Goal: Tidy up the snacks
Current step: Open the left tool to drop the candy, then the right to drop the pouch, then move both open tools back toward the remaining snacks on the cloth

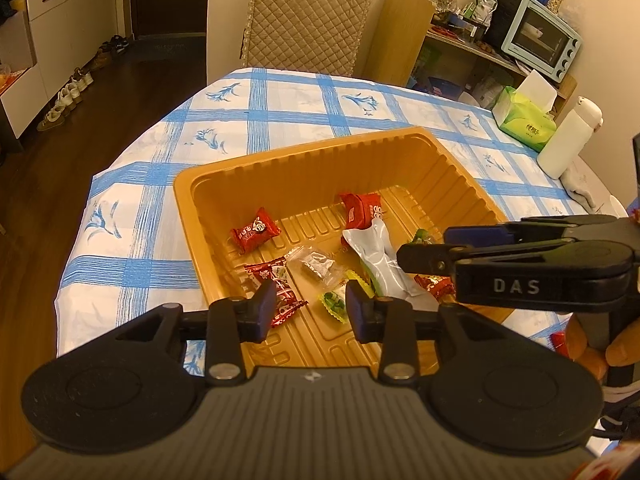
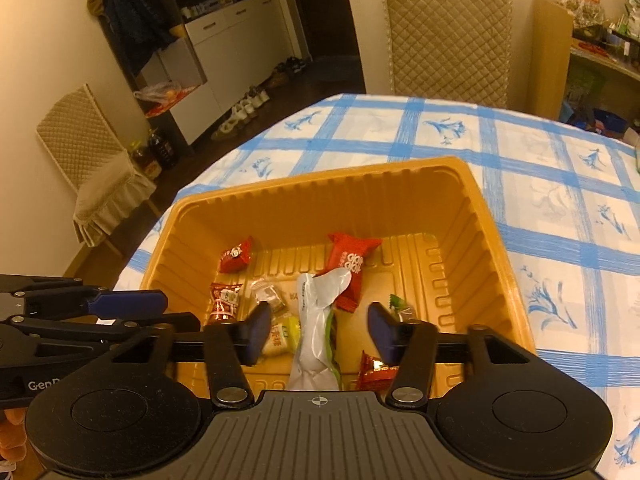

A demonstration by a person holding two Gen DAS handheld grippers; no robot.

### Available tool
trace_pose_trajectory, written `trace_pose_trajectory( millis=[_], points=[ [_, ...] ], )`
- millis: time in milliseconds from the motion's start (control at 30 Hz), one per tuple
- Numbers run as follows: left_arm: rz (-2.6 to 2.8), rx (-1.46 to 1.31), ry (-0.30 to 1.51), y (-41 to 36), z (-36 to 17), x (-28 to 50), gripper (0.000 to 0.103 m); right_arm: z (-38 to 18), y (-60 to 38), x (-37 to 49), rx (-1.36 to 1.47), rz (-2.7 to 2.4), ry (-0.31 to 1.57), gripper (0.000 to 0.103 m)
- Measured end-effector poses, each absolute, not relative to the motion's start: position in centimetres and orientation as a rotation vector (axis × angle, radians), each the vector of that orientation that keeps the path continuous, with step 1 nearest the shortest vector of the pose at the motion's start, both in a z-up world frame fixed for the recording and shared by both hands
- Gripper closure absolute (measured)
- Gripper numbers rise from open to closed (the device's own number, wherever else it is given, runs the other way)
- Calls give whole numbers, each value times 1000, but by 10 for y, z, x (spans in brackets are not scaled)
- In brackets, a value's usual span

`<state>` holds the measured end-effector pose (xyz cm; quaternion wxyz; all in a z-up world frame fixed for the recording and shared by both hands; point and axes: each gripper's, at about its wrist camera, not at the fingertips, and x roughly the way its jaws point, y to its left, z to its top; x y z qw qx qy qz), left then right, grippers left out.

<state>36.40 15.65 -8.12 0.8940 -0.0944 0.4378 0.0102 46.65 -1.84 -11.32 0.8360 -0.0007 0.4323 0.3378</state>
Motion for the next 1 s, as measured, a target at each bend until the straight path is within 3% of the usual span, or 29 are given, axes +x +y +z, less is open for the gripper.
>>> trace_pose_trajectory(
  millis=[833, 1000],
  points=[
    [30, -181, 854, 133, -54, 335, 54, -81, -70, 424, 88, 674, 854, 45],
    [35, -183, 843, 125, -45, 316, 46, -71, -91, 405, 126, 653, 831, 36]
  ],
)
